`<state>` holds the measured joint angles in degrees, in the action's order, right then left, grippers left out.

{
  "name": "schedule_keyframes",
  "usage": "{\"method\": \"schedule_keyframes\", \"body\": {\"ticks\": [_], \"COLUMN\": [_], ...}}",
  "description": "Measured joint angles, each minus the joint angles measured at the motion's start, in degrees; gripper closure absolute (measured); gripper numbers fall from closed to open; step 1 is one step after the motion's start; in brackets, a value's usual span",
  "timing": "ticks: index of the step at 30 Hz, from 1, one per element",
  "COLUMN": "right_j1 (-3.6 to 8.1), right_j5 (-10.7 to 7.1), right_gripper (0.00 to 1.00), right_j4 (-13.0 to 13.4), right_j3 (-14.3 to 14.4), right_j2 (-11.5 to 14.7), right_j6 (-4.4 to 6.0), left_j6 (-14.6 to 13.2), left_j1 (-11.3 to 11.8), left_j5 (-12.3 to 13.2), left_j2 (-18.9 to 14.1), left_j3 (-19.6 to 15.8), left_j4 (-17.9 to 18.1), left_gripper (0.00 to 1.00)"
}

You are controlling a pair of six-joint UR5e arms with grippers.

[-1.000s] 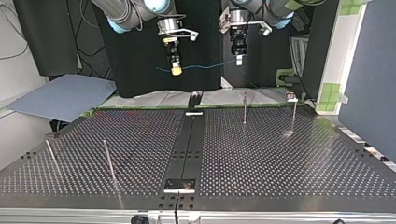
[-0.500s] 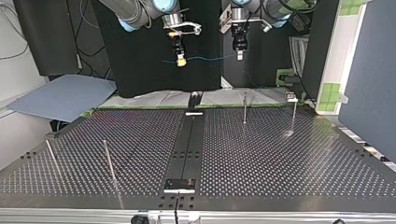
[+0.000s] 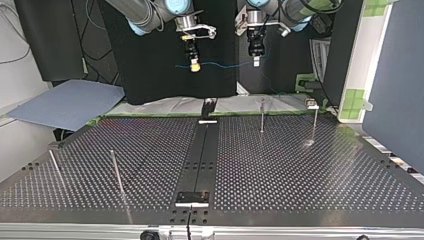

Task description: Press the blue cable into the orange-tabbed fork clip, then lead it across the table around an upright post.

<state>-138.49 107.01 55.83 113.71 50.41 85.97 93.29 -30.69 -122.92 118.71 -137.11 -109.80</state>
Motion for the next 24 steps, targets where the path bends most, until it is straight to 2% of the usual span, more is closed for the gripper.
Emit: {"method": "schedule_keyframes", "body": {"ticks": [3, 7, 11, 15, 18, 24], "right_j1": [-0.23, -0.29, -0.32, -0.13, 0.15, 0.6], "right_j5": [-0.71, -2.21, -4.1, -4.84, -4.89, -4.83], "right_gripper": [1.0, 1.0, 1.0, 1.0, 1.0, 1.0], "right_j4": [-0.6, -0.2, 1.5, 3.0, 3.9, 4.5], "right_j3": [-1.3, -2.0, -2.2, -2.3, -2.4, -3.5], "right_j2": [1.3, 2.2, 0.9, -0.8, -2.2, -5.1], "right_j6": [1.33, 3.04, 5.04, 6.86, 7.65, 8.06], "left_j6": [1.3, 3.0, 5.0, 6.8, 8.3, 8.9], "left_j1": [0.5, 1.9, 3.8, 5.6, 7.0, 9.5], "left_j5": [0.7, 2.1, 3.8, 4.2, 4.1, 4.7], "left_j2": [-1.3, -3.0, -2.6, -1.1, 0.4, 3.5], "left_j3": [0.0, -0.7, -1.7, -1.9, -1.9, -2.2], "left_j4": [-0.8, -0.4, 1.3, 3.0, 4.6, 7.8], "left_gripper": [1.0, 1.0, 1.0, 1.0, 1.0, 1.0]}}
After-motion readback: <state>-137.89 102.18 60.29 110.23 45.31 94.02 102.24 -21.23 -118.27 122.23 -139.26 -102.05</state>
